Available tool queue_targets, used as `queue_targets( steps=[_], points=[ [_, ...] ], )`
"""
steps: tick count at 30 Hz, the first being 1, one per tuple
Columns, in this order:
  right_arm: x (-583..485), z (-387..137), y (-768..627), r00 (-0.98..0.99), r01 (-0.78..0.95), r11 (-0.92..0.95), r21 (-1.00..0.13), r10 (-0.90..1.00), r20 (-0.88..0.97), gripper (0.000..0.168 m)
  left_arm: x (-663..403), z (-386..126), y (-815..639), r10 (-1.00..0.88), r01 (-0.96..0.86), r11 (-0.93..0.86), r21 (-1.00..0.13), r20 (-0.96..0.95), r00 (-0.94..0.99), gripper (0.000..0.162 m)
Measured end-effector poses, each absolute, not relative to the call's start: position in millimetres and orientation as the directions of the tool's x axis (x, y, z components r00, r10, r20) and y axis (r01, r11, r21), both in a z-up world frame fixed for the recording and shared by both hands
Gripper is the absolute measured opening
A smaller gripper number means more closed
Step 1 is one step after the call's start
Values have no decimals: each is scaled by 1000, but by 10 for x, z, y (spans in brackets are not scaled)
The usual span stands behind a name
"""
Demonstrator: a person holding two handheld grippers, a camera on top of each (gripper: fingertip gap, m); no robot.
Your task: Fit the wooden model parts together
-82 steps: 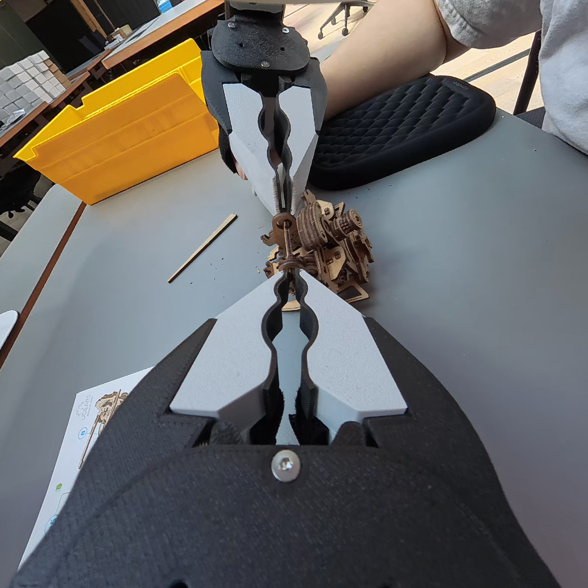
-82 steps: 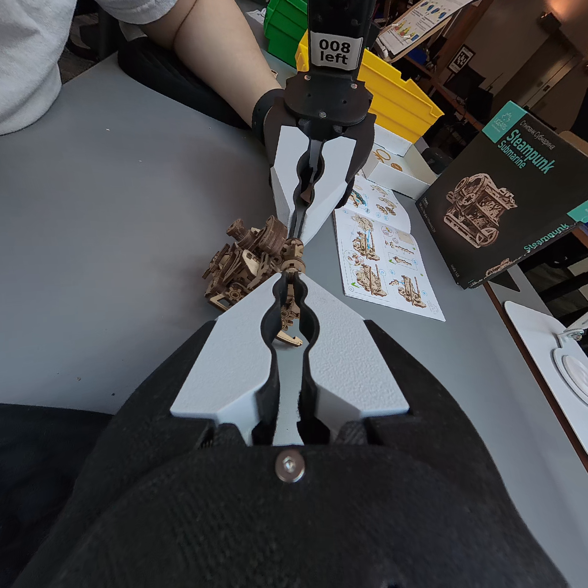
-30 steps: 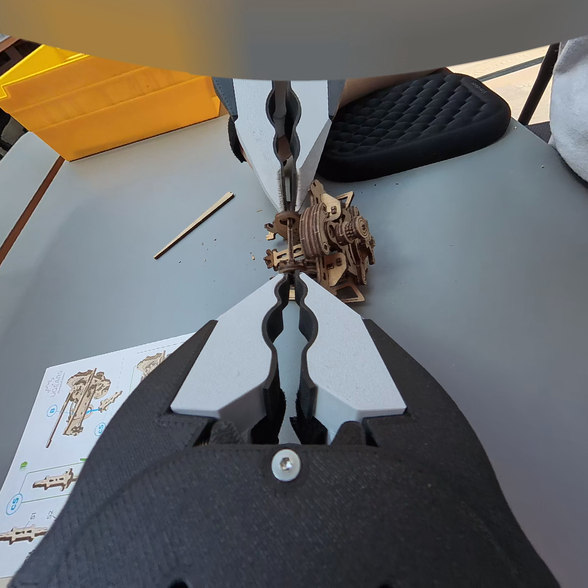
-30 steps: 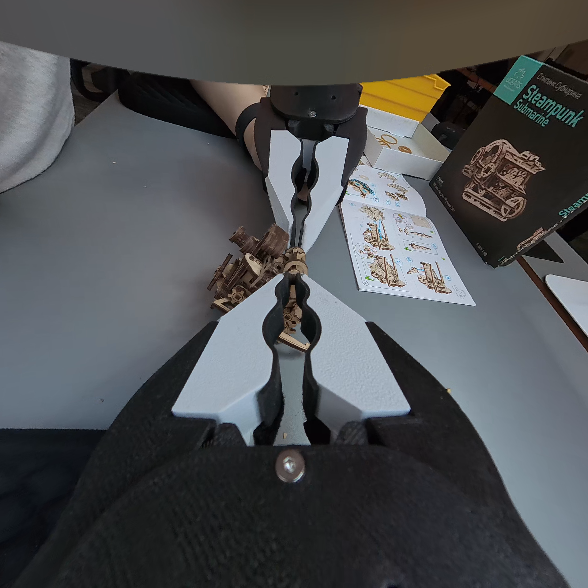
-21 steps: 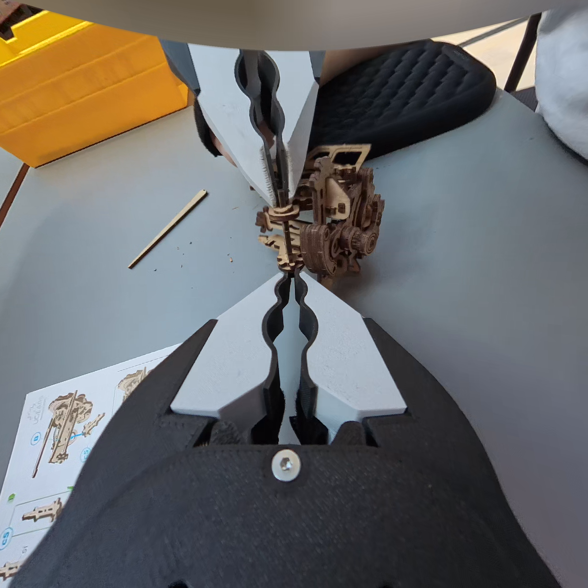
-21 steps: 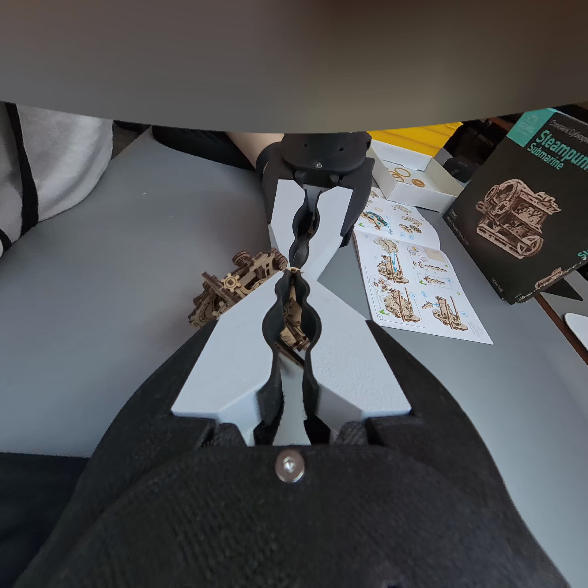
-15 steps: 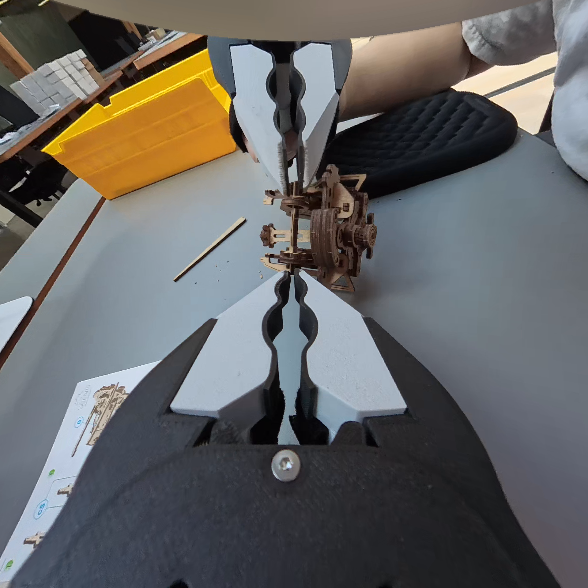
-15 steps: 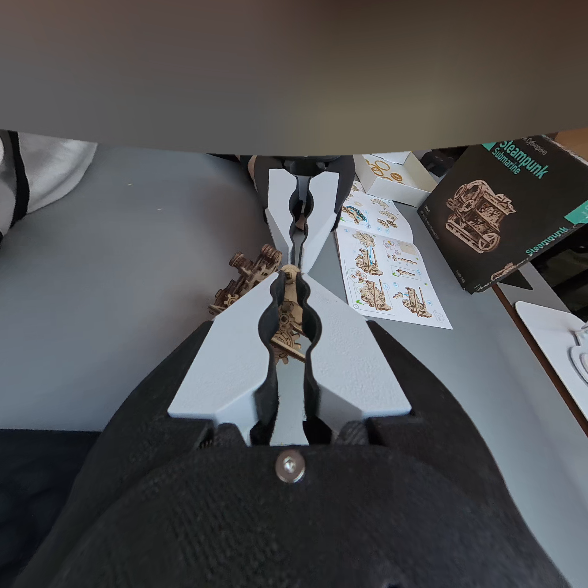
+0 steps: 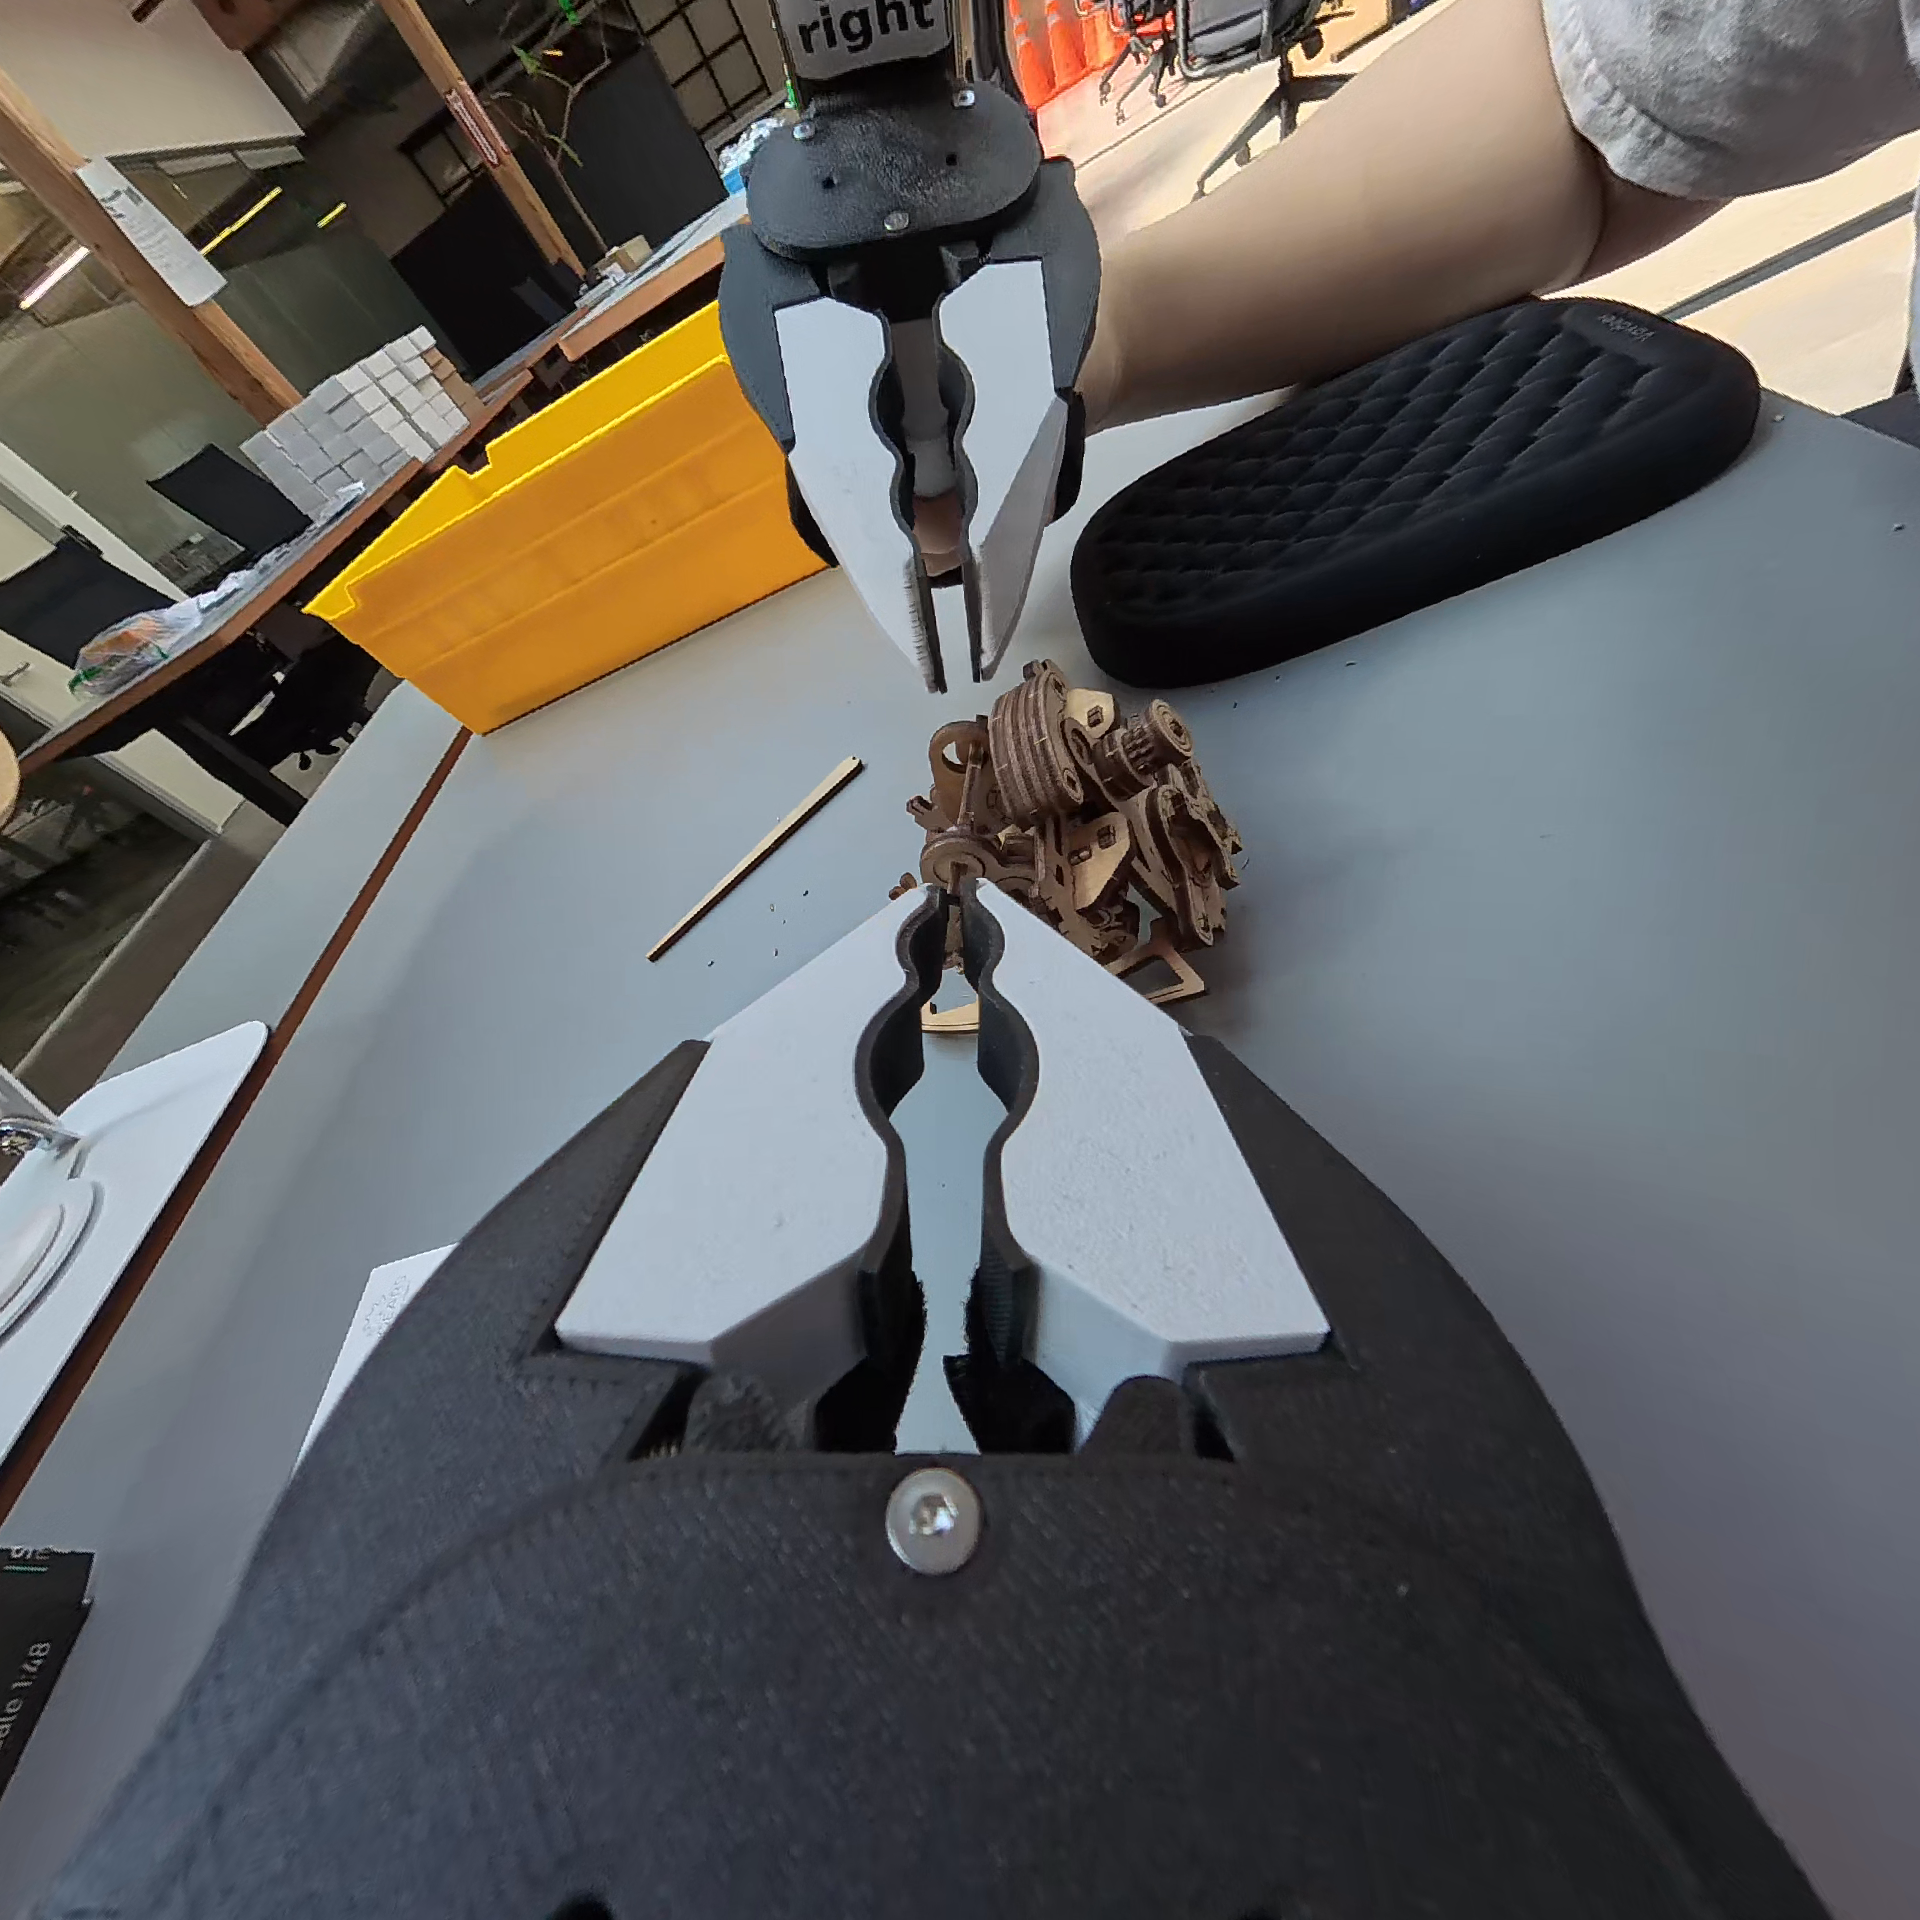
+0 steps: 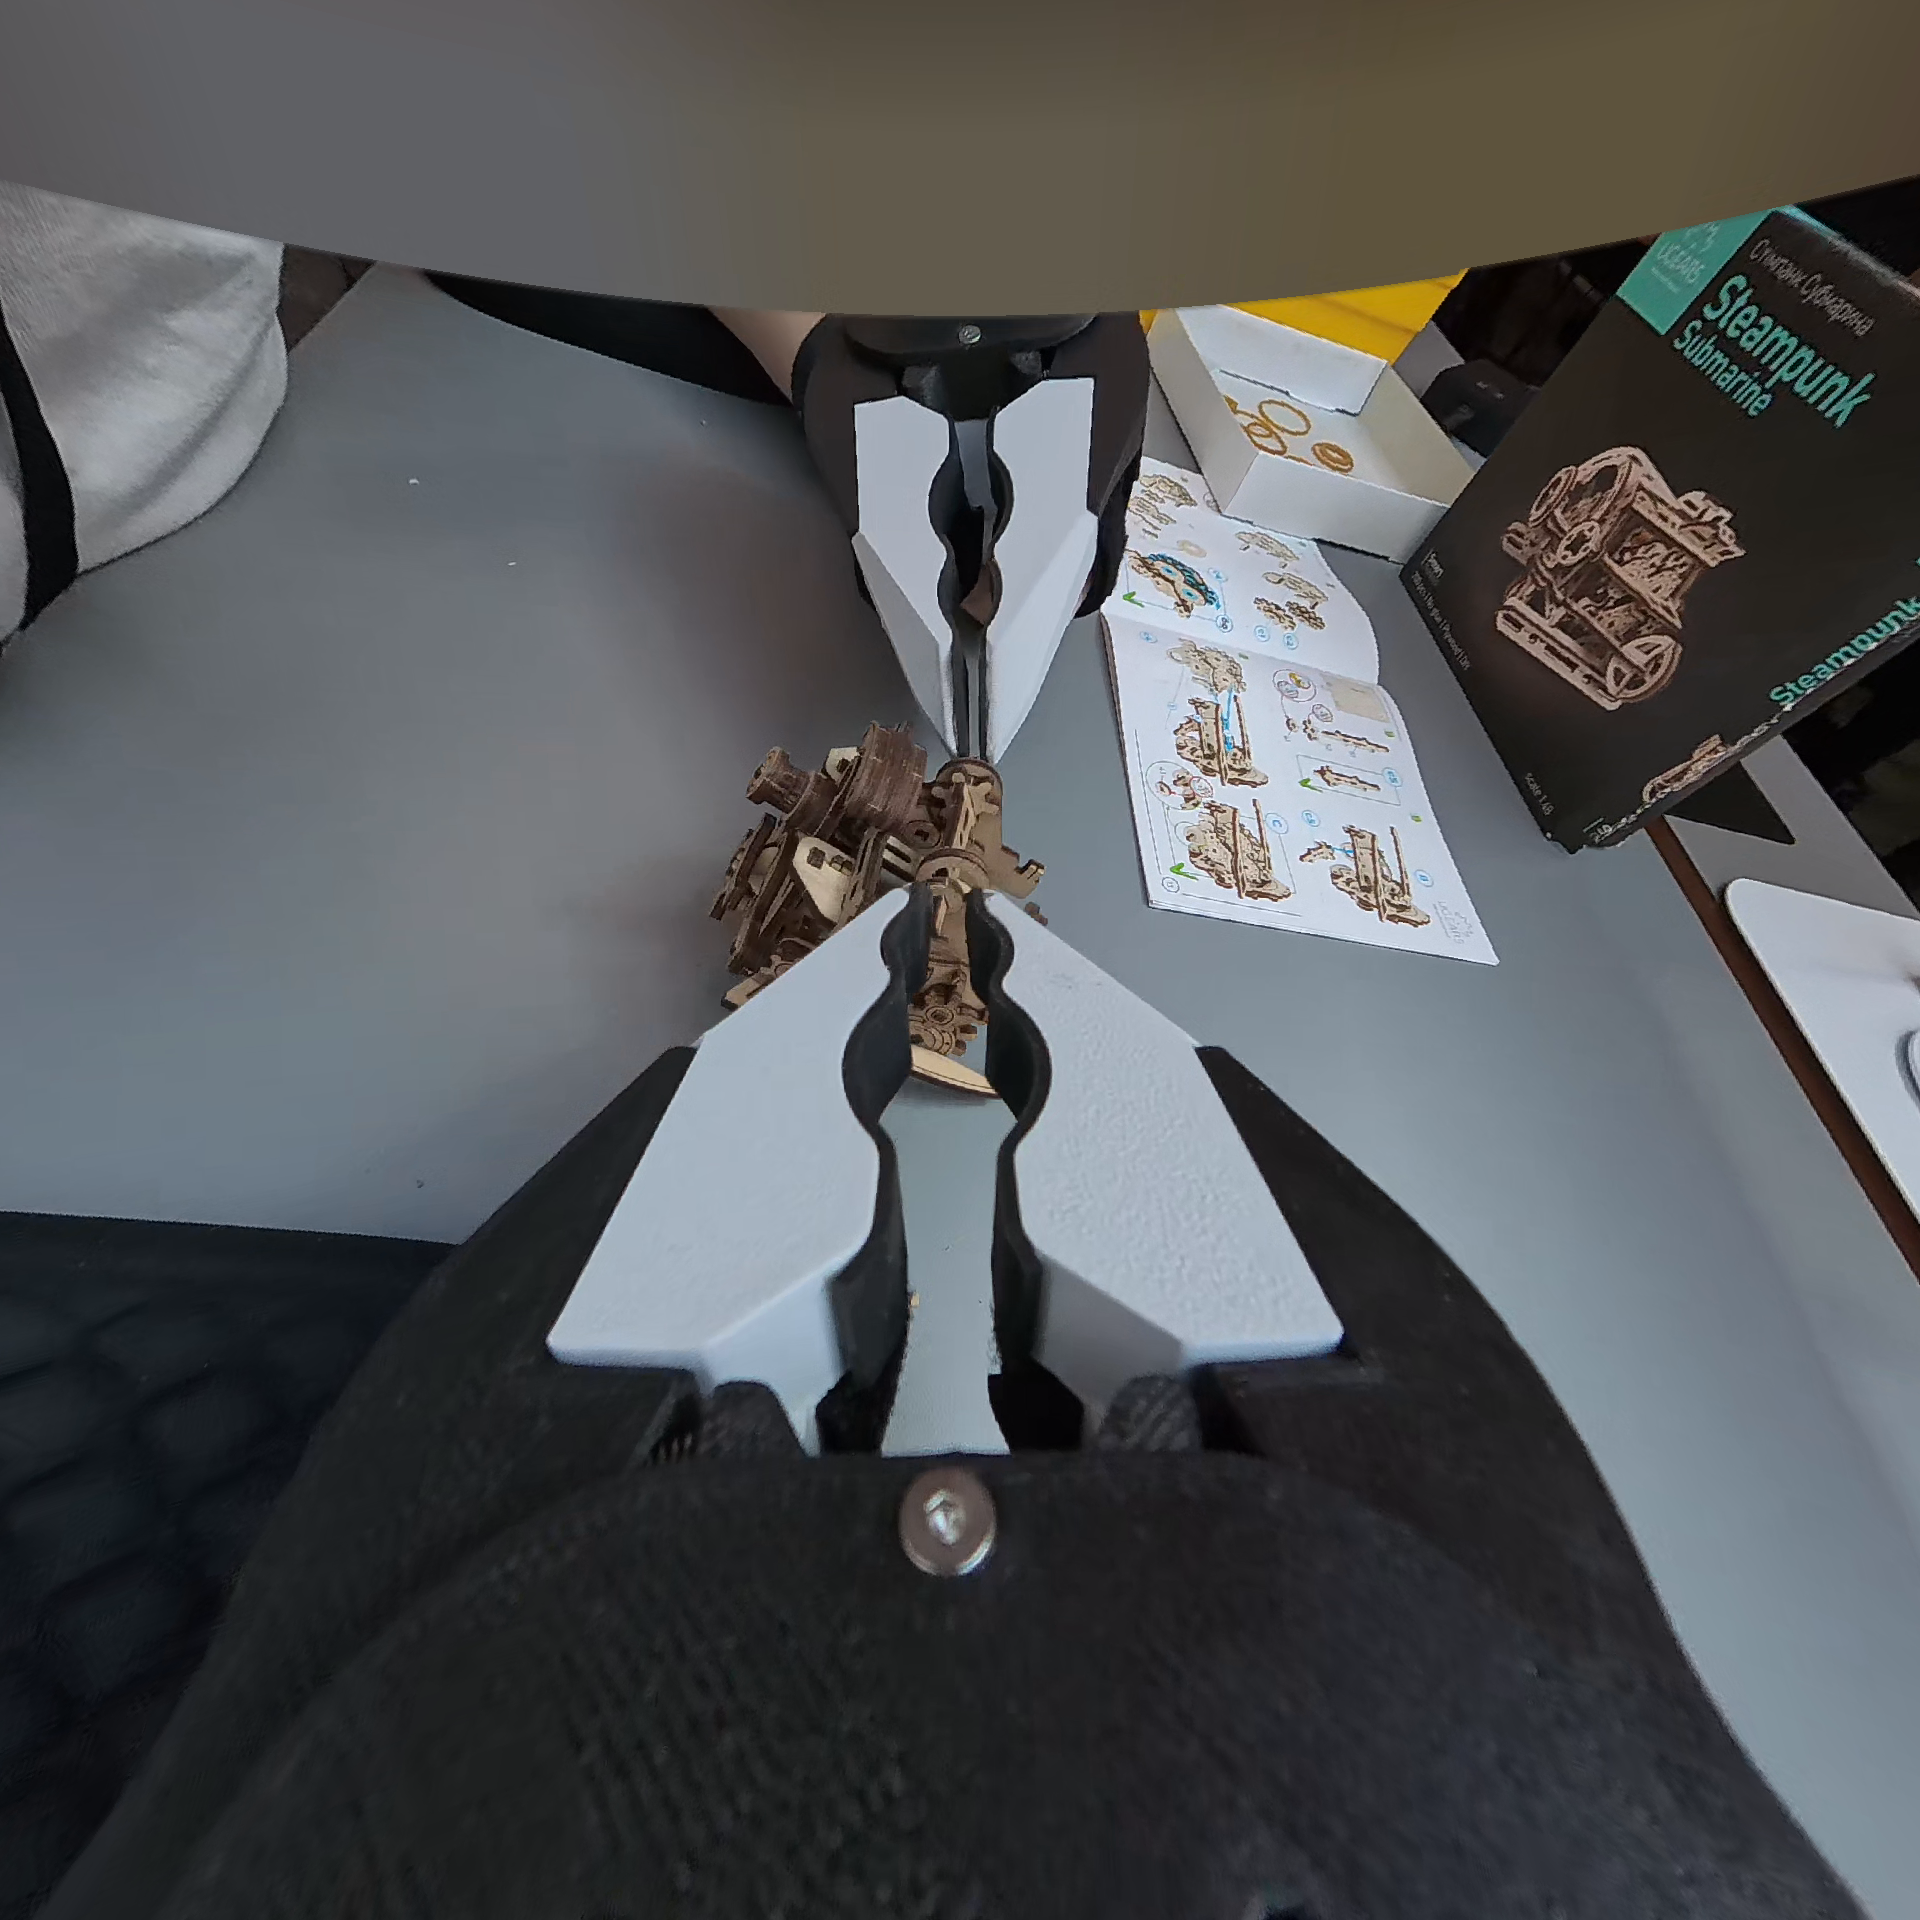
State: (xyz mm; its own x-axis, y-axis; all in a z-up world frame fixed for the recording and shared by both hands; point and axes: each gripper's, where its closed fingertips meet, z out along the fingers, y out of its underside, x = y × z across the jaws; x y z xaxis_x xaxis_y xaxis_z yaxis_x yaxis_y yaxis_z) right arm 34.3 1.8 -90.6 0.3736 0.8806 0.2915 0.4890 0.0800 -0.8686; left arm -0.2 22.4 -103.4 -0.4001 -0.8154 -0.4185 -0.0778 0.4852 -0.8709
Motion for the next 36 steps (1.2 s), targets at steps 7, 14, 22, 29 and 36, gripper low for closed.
queue_targets(
  steps=[7,14,22,29,36],
  points=[
    [301,-1034,31,352,525,91,-846,882,313,4,-4,-1041,221,-813,-78,488,-870,-419,-404,0],
    [314,-1063,37,346,534,94,-840,882,319,0,-25,-1016,225,-806,-52,494,-868,-434,-402,9],
    [323,-1061,53,348,519,89,-850,886,305,0,-22,-1072,196,-779,-61,505,-861,-425,-461,4],
    [316,-1063,56,347,520,91,-849,886,308,0,-38,-1070,151,-760,-35,518,-854,-441,-478,4],
    [323,-1070,69,348,513,86,-854,889,298,0,33,-1045,136,-769,-30,504,-863,-433,-470,1]
  ],
)
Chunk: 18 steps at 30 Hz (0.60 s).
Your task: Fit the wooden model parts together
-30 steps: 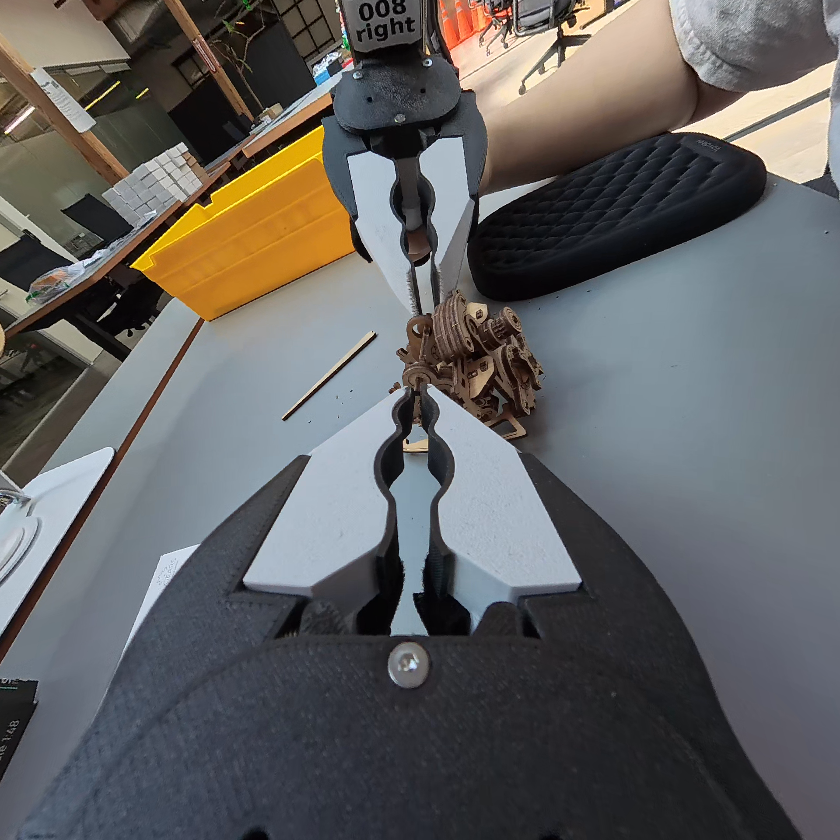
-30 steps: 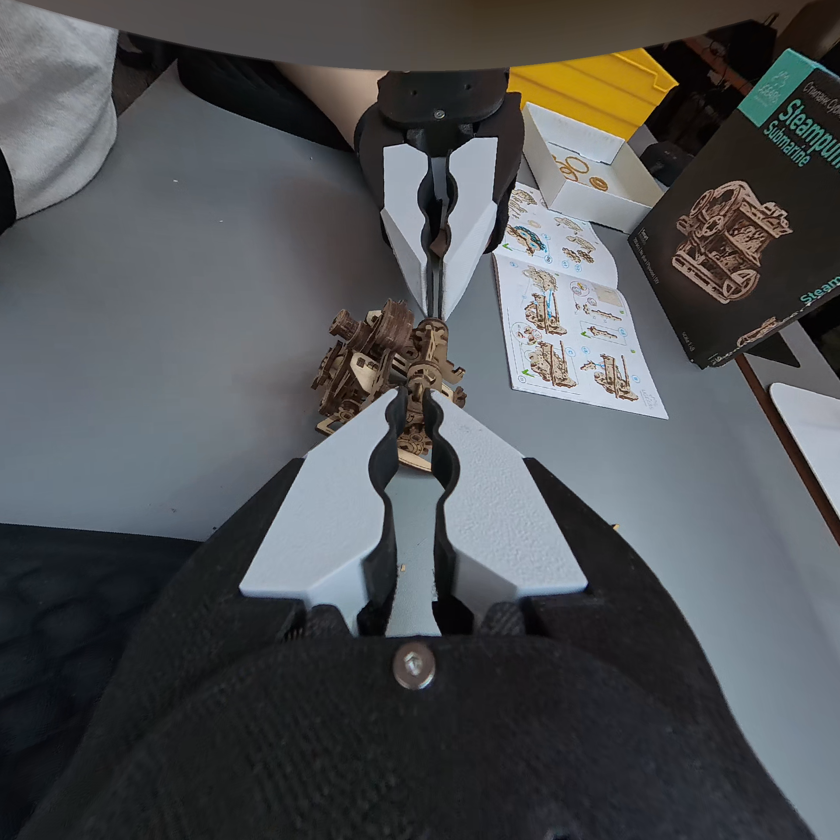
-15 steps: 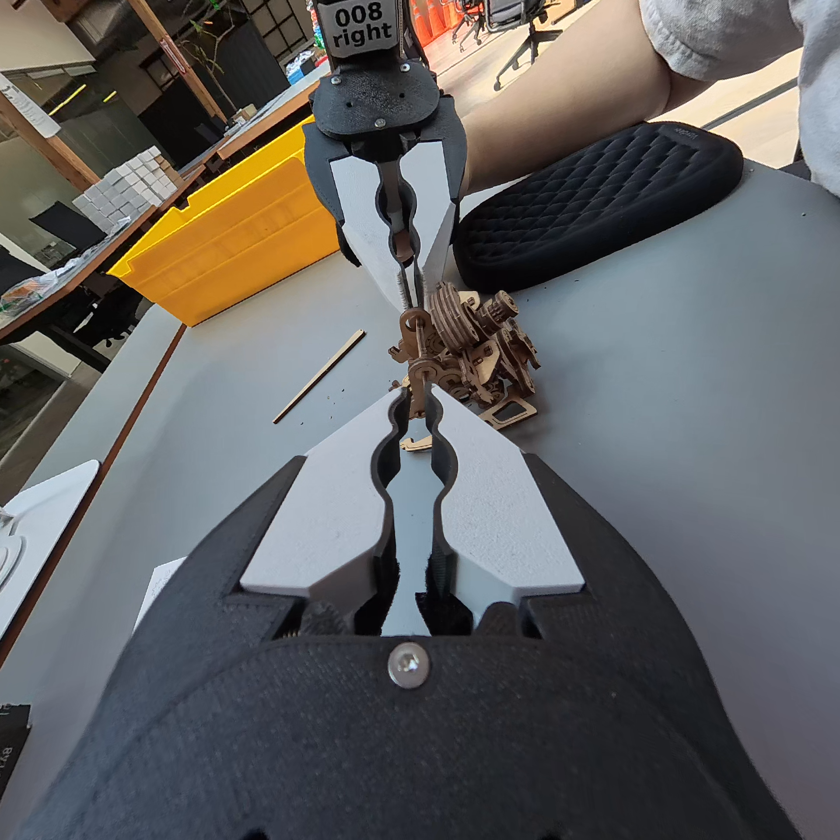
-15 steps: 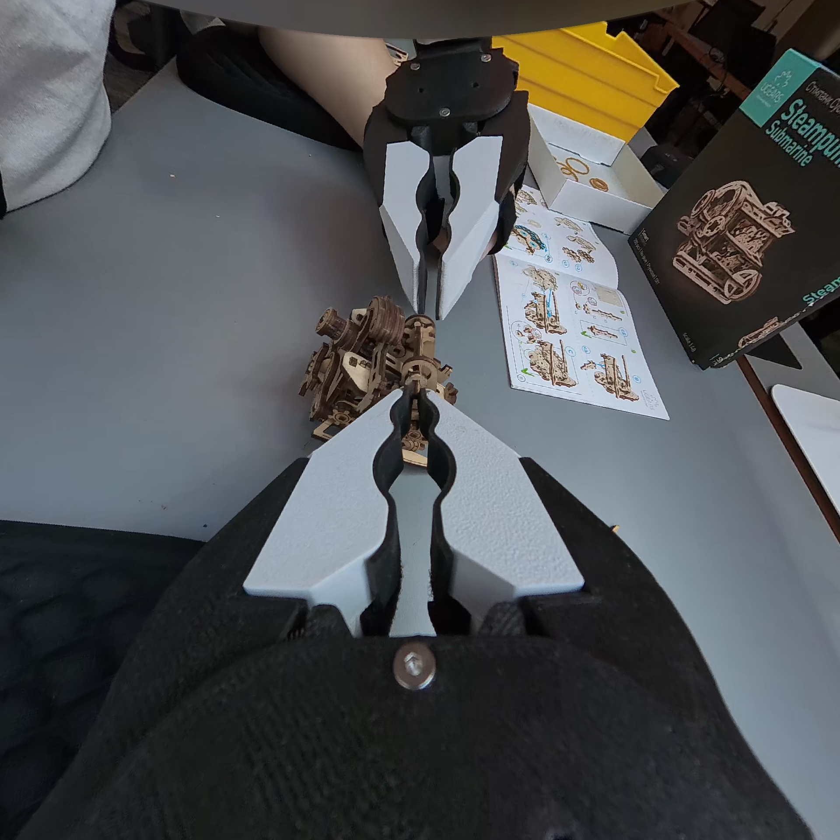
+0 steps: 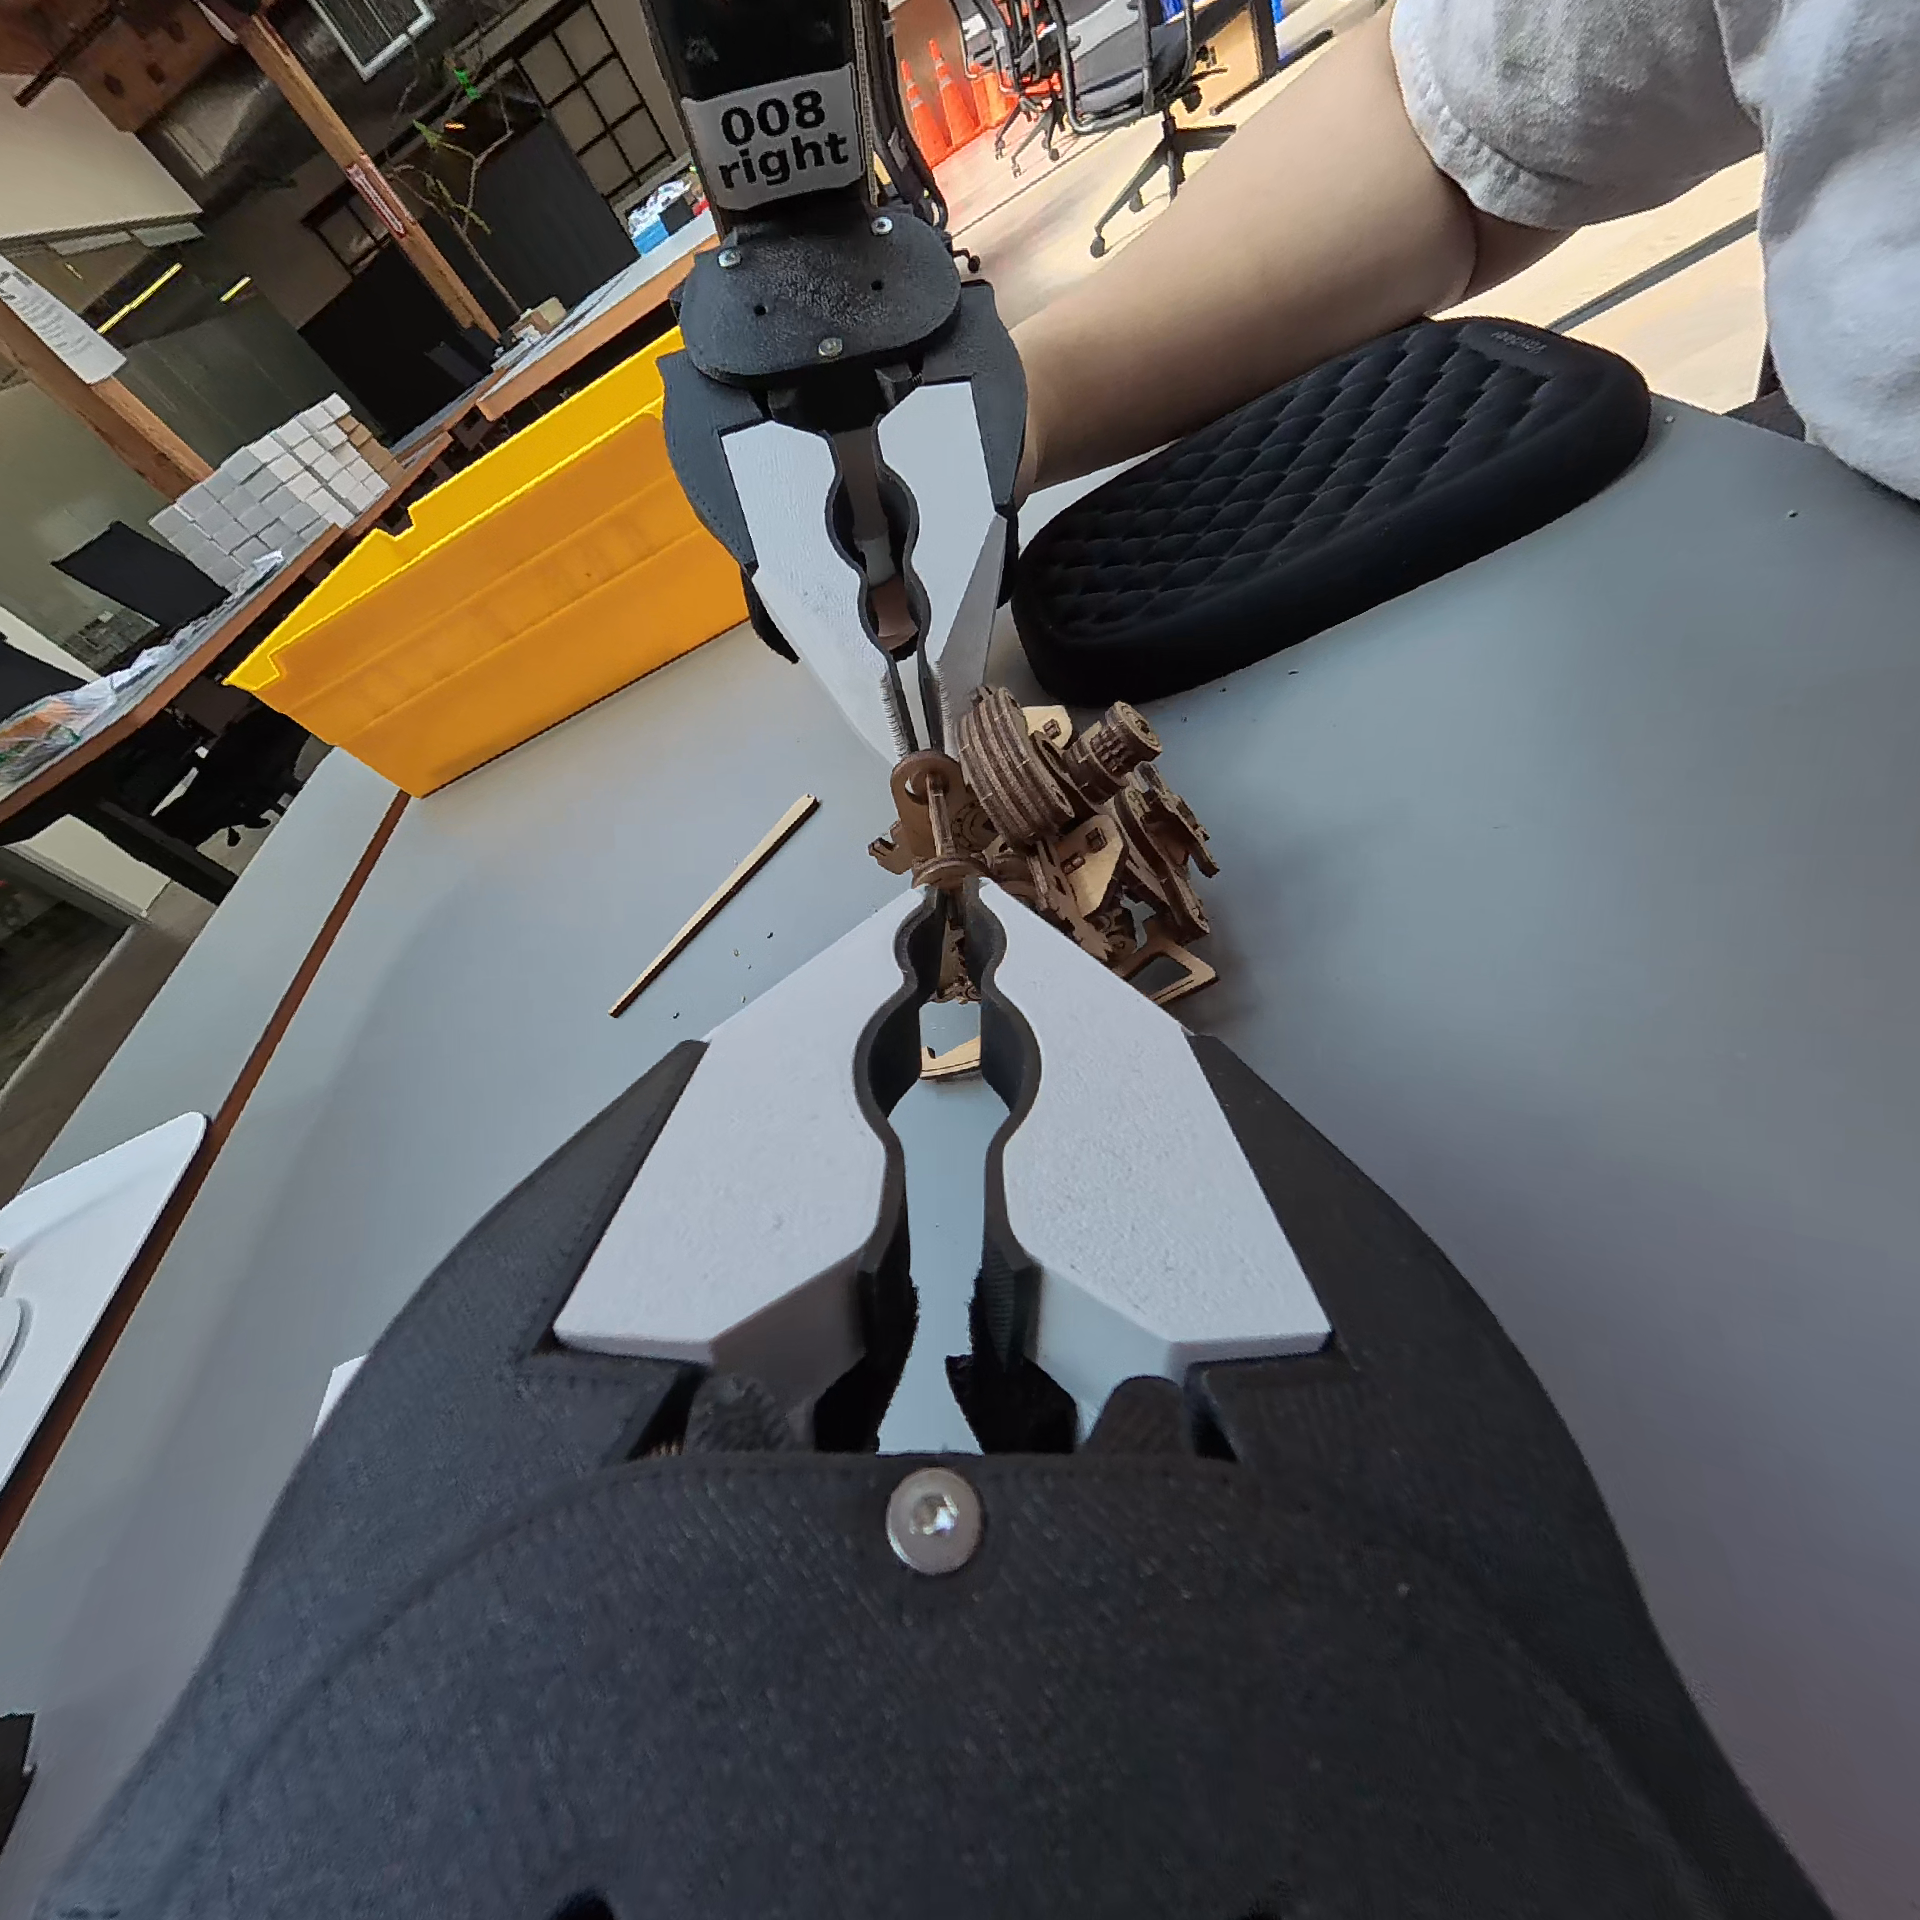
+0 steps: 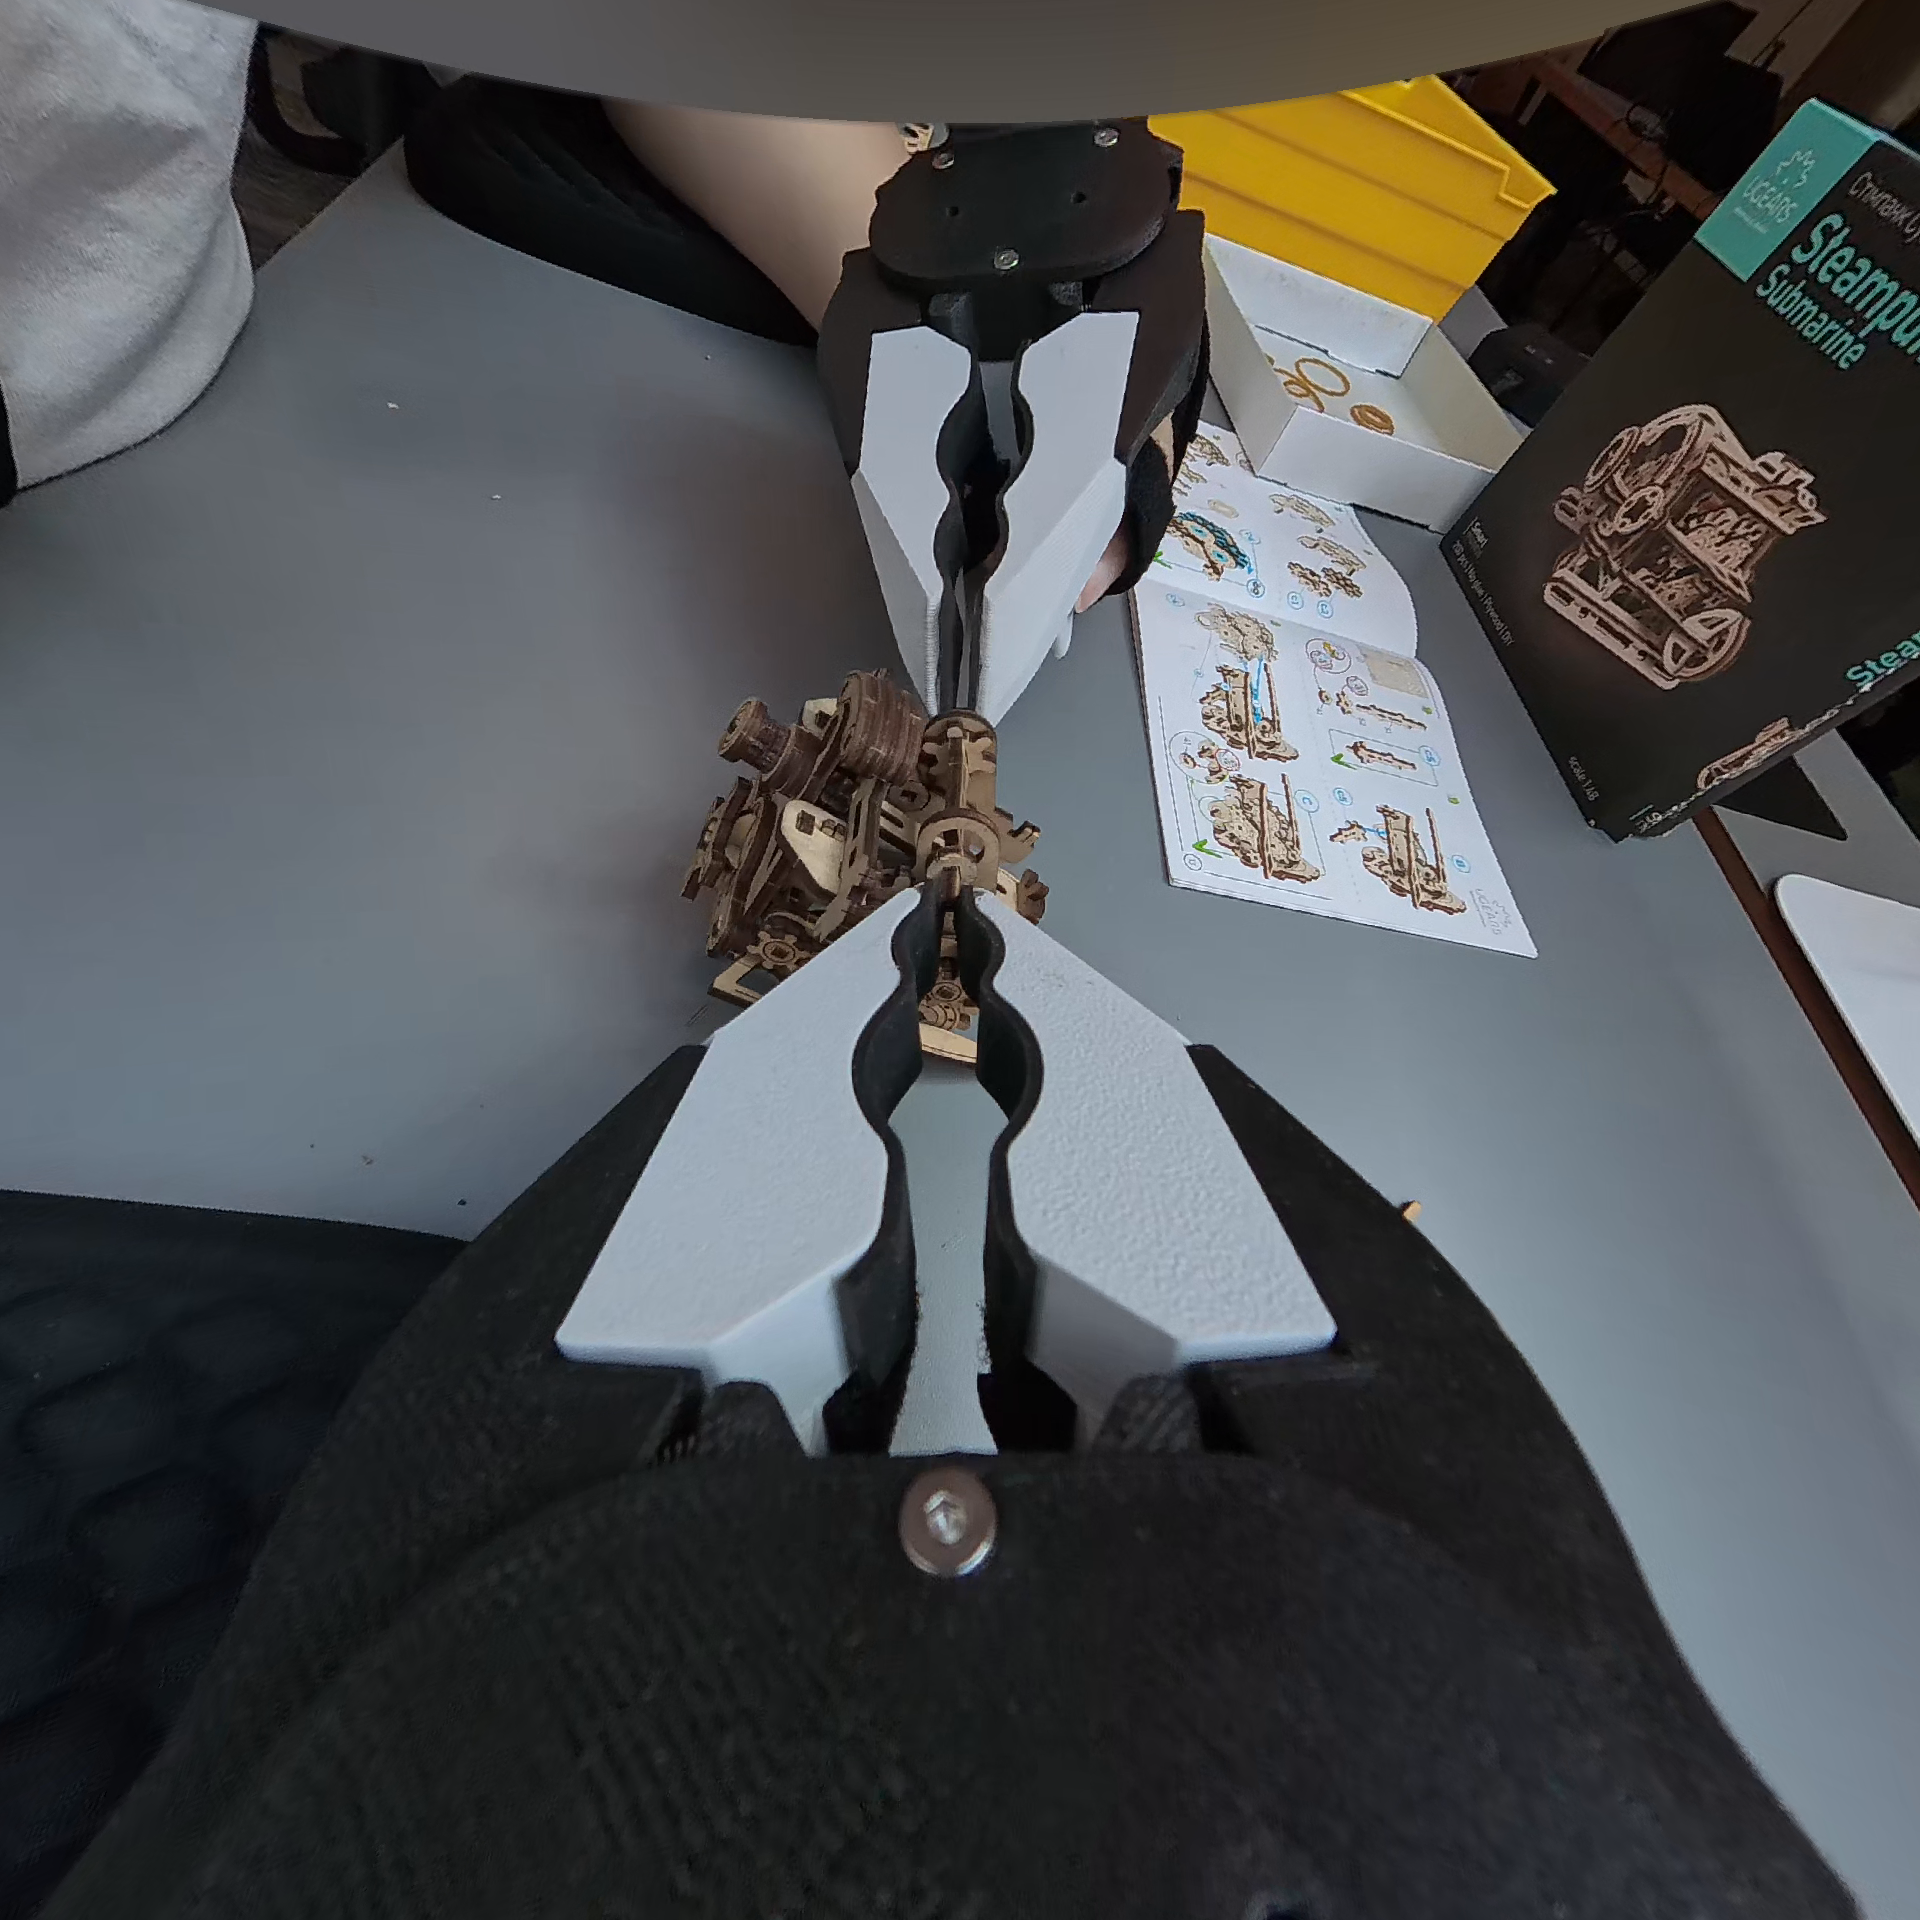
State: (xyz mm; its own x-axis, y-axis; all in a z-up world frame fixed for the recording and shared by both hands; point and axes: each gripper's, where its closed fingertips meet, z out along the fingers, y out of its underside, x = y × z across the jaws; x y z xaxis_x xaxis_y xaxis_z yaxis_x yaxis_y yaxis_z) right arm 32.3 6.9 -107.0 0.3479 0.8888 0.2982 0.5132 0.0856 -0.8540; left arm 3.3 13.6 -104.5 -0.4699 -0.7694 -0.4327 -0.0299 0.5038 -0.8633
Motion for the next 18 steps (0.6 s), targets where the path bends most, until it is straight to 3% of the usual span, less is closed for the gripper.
queue_targets(
  steps=[6,10,18],
  points=[
    [327,-1076,66,346,503,86,-860,892,291,1,44,-1018,153,-774,-11,513,-858,-457,-439,7],
    [367,-1074,82,357,498,80,-863,889,288,1,65,-1019,184,-770,-2,536,-844,-487,-412,0],
    [370,-1075,75,350,494,92,-865,889,294,1,123,-1068,213,-779,-51,537,-842,-472,-414,3]
  ],
)
